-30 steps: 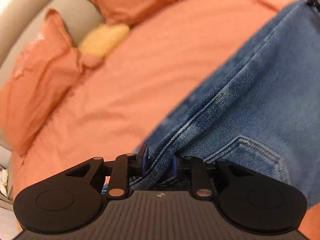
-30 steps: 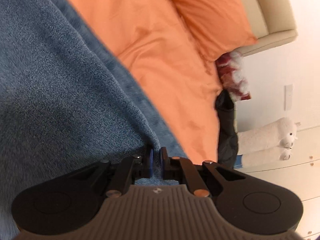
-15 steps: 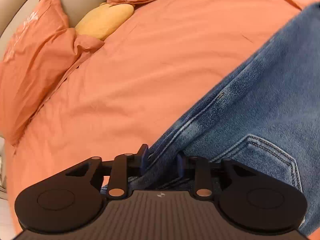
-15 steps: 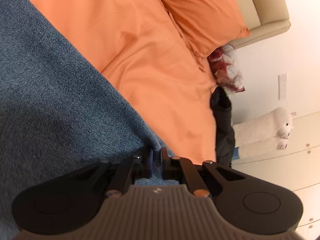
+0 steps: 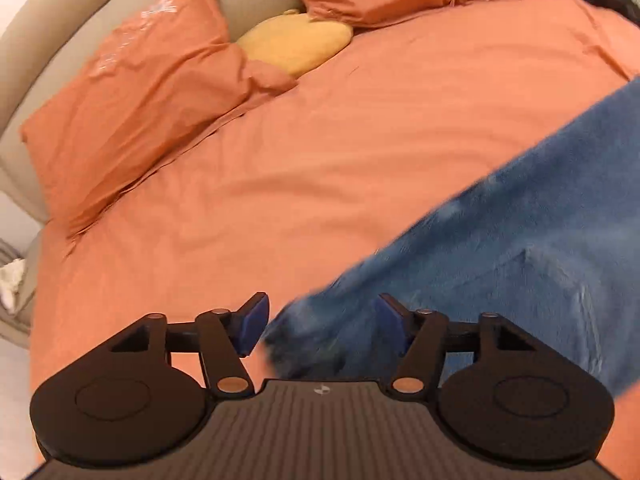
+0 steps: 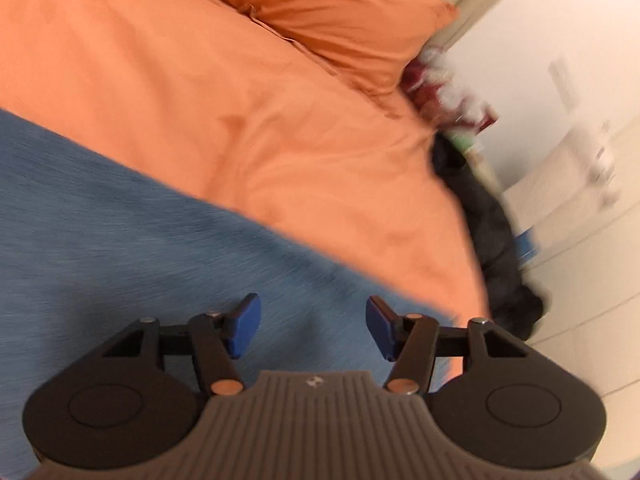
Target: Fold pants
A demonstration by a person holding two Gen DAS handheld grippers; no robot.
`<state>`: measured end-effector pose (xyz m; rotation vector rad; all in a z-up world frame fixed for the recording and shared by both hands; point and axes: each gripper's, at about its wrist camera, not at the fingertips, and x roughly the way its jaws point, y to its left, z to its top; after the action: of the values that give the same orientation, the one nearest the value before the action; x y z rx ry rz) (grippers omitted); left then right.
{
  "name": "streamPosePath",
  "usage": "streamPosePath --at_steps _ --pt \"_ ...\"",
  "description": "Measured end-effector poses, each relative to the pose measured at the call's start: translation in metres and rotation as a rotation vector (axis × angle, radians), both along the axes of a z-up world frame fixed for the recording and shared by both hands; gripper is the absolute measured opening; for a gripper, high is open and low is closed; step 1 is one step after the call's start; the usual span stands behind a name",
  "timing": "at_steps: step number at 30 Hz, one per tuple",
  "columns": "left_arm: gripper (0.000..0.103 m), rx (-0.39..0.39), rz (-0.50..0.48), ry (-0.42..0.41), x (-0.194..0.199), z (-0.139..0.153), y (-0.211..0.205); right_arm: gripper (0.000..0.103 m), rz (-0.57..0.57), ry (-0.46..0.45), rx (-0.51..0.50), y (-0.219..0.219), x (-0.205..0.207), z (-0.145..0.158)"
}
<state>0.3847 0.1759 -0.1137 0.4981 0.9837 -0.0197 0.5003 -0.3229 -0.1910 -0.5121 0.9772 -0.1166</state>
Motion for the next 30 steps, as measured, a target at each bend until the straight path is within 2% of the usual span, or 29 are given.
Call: streamPosePath --at_steps 2,3,4,8,11,13,15,19,22,24,26,30 --pt "0.068 0.008 0.028 0.000 -0.016 0.001 0.003 0.045 0.002 0.030 0.096 0.016 -0.018 0.004" --pt "0.060 0.005 0.037 0.003 -0.024 0.001 0.006 0.035 0.004 0.048 0.145 0.025 -0.028 0.005" --pt "0.053 0.002 0.045 0.009 -0.031 0.002 0.009 0.029 0.008 0.069 0.195 0.034 -0.035 0.007" --pt "0.051 0.005 0.012 0.031 -0.063 -0.004 0.005 0.028 0.093 0.148 0.359 0.087 -0.073 0.016" --pt "0.051 0.053 -0.057 0.033 -0.084 -0.013 -0.005 0.028 0.187 0.225 0.446 0.136 -0.106 0.021" --pt "0.052 0.117 -0.140 0.031 -0.097 -0.021 -0.016 0.028 0.235 0.271 0.495 0.167 -0.125 0.023" --pt "0.057 0.160 -0.198 0.044 -0.108 -0.029 -0.021 0.028 0.270 0.311 0.538 0.194 -0.141 0.024" --pt "0.059 0.223 -0.284 0.055 -0.123 -0.047 -0.024 0.028 0.339 0.388 0.553 0.245 -0.167 0.014" --pt "0.059 0.286 -0.384 0.054 -0.135 -0.065 -0.026 0.028 0.369 0.412 0.531 0.274 -0.181 0.002" --pt "0.065 0.324 -0.436 0.052 -0.142 -0.077 -0.026 0.029 0.359 0.382 0.514 0.285 -0.190 -0.006" --pt "0.066 0.355 -0.454 0.062 -0.142 -0.089 -0.024 0.032 0.345 0.310 0.474 0.291 -0.193 -0.014" --pt "0.066 0.351 -0.436 0.052 -0.134 -0.100 -0.014 0.032 0.407 0.147 0.422 0.295 -0.202 -0.023"
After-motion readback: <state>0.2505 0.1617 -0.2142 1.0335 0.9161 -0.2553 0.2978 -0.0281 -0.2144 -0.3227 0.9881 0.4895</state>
